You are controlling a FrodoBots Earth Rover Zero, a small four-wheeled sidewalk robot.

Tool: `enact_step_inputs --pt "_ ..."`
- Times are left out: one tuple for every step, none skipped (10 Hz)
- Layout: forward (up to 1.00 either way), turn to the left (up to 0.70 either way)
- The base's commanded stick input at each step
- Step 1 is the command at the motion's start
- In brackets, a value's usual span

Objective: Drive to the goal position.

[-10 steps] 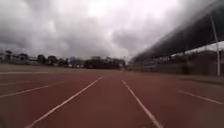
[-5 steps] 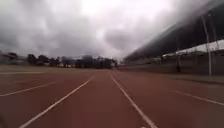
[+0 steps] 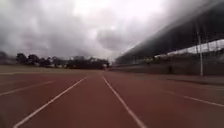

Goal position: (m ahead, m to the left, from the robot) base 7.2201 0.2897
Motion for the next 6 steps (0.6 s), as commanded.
enact_step_inputs --pt "0.7 0.0" --pt "0.7 0.0" --pt "0.7 0.0" --pt "0.7 0.0" --pt "0.7 0.0" --pt "0.7 0.0"
